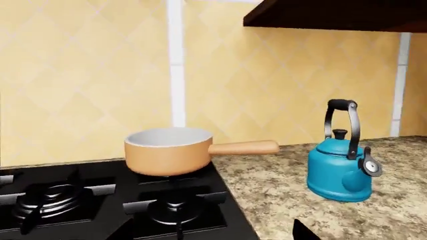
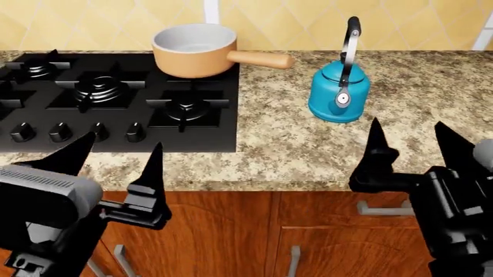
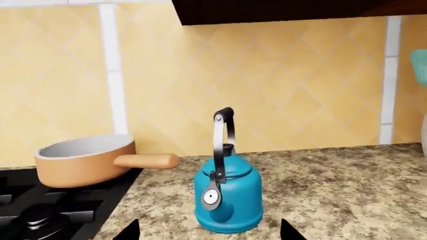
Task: Pick the kettle from the counter and place it on a stove burner. Then turn the burner on.
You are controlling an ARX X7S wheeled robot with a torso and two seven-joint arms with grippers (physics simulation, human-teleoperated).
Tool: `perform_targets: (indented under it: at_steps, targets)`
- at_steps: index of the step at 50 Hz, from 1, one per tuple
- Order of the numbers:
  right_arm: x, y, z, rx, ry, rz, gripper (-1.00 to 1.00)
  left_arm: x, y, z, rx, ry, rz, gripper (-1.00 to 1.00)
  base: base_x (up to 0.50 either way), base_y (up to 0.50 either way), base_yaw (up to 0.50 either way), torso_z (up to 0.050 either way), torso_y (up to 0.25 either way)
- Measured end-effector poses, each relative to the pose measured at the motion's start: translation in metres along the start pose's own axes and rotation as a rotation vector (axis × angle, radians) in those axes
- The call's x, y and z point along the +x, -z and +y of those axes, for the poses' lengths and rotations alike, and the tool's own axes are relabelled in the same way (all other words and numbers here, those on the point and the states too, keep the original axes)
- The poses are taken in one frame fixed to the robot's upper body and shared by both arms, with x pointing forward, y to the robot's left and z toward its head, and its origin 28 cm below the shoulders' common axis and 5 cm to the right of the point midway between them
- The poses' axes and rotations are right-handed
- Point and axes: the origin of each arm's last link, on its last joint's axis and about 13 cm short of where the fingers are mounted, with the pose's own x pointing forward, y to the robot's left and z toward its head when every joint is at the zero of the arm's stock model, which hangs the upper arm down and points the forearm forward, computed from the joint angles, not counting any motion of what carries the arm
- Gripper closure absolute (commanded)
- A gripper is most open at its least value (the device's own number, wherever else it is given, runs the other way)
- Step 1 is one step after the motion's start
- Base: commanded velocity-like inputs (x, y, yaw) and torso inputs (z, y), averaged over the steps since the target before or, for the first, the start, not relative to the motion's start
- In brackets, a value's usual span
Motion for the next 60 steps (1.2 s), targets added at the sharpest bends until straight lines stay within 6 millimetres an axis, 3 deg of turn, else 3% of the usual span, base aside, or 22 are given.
perform_targets:
  at_steps: [6, 19, 60]
  targets:
    - [-0.012, -0.026, 0.0, -0.063, 0.011, 0.013, -1.0, -0.007, -0.026, 0.0, 0.067, 0.034, 0.032, -1.0, 0.0, 0.0, 0.0, 0.0, 0.0]
    - [-0.028, -0.039, 0.0, -0.184, 0.018, 0.023, -1.0, -0.021, -0.047, 0.006, 0.142, -0.03, 0.079, -1.0, 0.0, 0.0, 0.0, 0.0, 0.0]
    - [-0.033, -0.043, 0.003, -0.257, -0.002, 0.015, -1.0, -0.025, -0.062, 0.008, 0.157, -0.085, 0.075, -1.0, 0.22, 0.0, 0.0, 0.0, 0.0]
